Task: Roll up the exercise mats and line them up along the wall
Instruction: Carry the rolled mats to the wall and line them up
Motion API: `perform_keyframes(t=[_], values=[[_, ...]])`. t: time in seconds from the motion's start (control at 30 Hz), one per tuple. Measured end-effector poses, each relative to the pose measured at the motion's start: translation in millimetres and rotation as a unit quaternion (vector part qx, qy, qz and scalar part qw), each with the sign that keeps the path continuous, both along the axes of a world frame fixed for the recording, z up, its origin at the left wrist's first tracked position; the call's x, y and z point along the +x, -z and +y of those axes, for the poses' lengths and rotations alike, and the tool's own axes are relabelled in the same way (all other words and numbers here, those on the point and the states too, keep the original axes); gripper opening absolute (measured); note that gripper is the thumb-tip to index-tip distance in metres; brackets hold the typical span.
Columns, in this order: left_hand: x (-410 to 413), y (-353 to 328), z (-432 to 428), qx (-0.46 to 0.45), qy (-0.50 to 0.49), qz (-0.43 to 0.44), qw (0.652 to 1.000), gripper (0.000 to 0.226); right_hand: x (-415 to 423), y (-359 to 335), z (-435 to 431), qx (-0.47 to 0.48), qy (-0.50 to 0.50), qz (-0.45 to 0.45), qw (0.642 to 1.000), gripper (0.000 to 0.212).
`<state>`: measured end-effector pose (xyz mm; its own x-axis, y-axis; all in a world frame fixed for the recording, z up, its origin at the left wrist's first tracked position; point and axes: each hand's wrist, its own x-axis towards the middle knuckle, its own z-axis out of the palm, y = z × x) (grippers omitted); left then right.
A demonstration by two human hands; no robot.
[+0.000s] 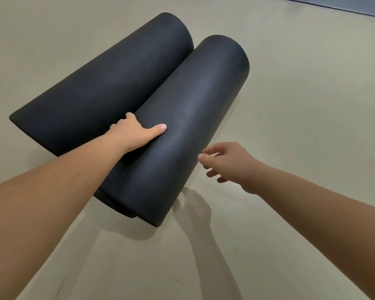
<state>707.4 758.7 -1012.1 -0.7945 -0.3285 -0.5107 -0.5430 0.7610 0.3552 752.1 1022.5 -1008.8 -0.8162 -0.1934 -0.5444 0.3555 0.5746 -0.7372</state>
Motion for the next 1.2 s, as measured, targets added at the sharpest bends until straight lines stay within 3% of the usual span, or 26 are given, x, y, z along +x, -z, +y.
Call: perform_keyframes(t=[0.1,0.27,0.4,0.5,0.57,0.63,0.7,0.83,0.93,1.0,1.03,1.13,1.2], values=[[7,-3,14,-0.011,-0.010,-0.027,1.000,0.166,1,4,2,-0.014,0.032,-0.017,0.999,0.051],[30,-5,55,-0.124,0.107,0.023,0.986,0.132,3,13,8,-0.055,0.129,0.025,0.990,0.087],[32,-16,29,0.000,0.078,0.117,0.990,0.082,16,22,29,-0.052,0.228,0.020,0.972,0.099],[35,-20,26,0.110,0.051,0.018,0.992,0.107,26,27,49,-0.061,0.269,-0.004,0.961,0.094],[43,-16,48,0.199,0.043,-0.048,0.978,0.107,31,29,61,-0.075,0.277,-0.015,0.958,0.093],[53,-6,73,0.195,0.076,-0.036,0.977,0.102,34,28,70,-0.089,0.292,-0.032,0.952,0.096],[57,-6,93,0.161,0.116,-0.005,0.980,0.093,38,26,81,-0.092,0.305,-0.029,0.948,0.101],[64,-26,126,0.268,0.143,-0.040,0.952,0.049,48,26,104,-0.050,0.333,0.018,0.942,0.119],[70,-27,166,0.230,0.188,-0.015,0.955,0.034,60,24,125,-0.004,0.346,0.067,0.936,0.091],[77,-27,192,0.161,0.214,0.014,0.963,0.040,67,21,143,0.012,0.348,0.090,0.933,0.061],[82,-28,203,0.126,0.229,0.025,0.965,0.044,69,18,150,0.006,0.352,0.090,0.932,0.056],[105,-31,236,0.098,0.305,0.038,0.947,0.055,64,6,173,-0.007,0.357,0.024,0.934,0.080],[103,-32,245,0.139,0.318,0.059,0.936,0.064,64,3,192,0.012,0.343,-0.022,0.939,0.071]])
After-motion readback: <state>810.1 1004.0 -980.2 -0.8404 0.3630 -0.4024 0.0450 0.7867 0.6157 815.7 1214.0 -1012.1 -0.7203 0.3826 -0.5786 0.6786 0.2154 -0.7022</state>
